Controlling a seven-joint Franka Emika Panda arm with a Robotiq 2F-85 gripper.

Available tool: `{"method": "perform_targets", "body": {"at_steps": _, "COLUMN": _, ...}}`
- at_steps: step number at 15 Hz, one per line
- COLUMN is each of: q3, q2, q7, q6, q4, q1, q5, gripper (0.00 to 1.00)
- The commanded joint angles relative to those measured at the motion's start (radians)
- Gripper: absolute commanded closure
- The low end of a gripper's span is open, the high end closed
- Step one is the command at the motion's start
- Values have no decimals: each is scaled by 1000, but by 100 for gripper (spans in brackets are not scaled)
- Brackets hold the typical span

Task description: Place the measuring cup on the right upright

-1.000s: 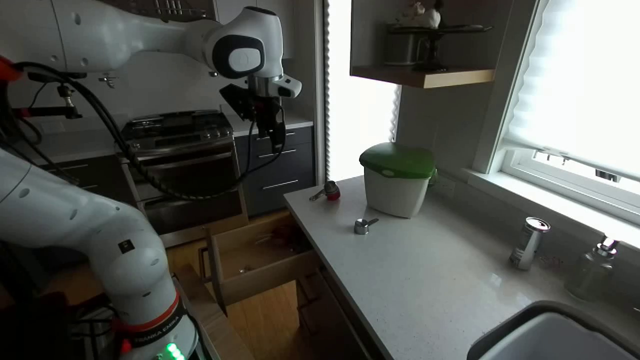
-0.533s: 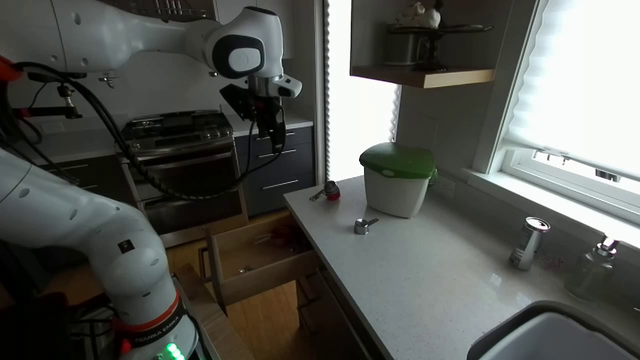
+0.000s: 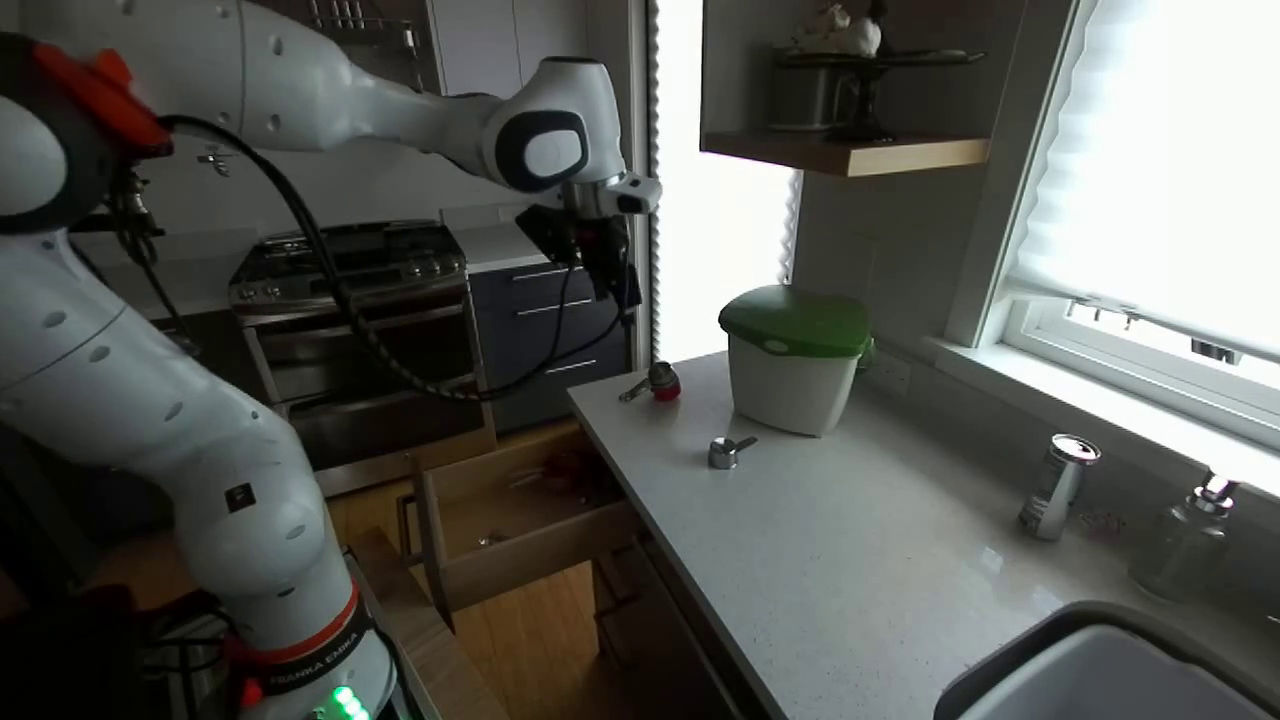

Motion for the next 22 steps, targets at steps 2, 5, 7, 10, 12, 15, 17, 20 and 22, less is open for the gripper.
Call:
{"method": "perform_targets", "body": {"at_steps": 2, "q3": 15, "q2": 201, "q7": 76, "q6": 133, "q4": 52, "q1": -30, "q5": -132, "gripper": 0}}
{"method": "perform_targets", "body": {"at_steps": 5, "q3": 8, "q2": 311, "q7": 128, "q6": 228, "q4": 60, "q1": -28, "q5": -209, "gripper": 0}}
{"method": "perform_targets", "body": {"at_steps": 7, "q3": -5, "q2": 373, "q7": 160, "q6": 284, "q4": 62, "q1": -22, "q5": -242, "gripper": 0}}
{"method": "perform_targets", "body": {"at_steps": 10, "q3": -29, "q2": 450, "q7": 173, "q6": 344, "q4": 68, "q1": -15, "q5": -267, "gripper": 0}}
{"method": "perform_targets", "body": {"at_steps": 12, "q3": -48, "q2": 496, "q7": 155, "q6": 384, "q4": 71, "q1": -12, "q5": -271, "gripper": 0}}
{"method": "perform_targets", "body": {"at_steps": 15, "q3": -76, "q2": 562, "q7": 128, "q6": 458, "q4": 76, "q1": -12, "q5": -259, "gripper": 0}}
{"method": "perform_targets", "body": {"at_steps": 17, "q3": -85, "q2": 534, "q7": 130, "q6": 449, "q4": 56, "q1": -1, "q5": -246, "gripper": 0}}
{"method": "perform_targets", "body": {"at_steps": 20, "q3": -93, "q2": 548, "q7": 128, "q6": 461, "q4": 56, "q1": 2, "q5": -245, "gripper": 0}}
{"method": "perform_targets", "body": {"at_steps": 22, "q3": -92, "q2": 541, "q7": 128, "q6": 461, "q4": 56, "q1": 5, "q5": -245, "gripper": 0}}
